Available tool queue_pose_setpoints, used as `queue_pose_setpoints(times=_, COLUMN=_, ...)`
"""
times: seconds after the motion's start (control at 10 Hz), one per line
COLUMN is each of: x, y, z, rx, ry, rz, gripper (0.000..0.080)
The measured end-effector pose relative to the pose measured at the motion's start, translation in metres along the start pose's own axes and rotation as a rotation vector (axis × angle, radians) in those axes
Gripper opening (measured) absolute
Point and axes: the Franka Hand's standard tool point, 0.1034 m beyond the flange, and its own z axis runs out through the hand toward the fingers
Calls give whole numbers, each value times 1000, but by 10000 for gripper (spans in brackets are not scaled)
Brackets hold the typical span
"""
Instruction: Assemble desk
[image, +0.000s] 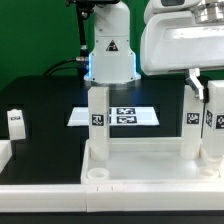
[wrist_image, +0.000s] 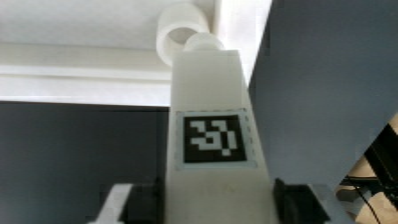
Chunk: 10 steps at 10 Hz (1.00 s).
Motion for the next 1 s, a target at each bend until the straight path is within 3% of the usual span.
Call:
queue_pose_setpoints(times=0.5, x=-11, y=3, z=14, rx=-14, ry=38, rz=1, gripper=285)
queue_pose_setpoints(times=1.0, x=-3, y=5, z=17, rx=-12, ry=-18, rz=40, gripper=285)
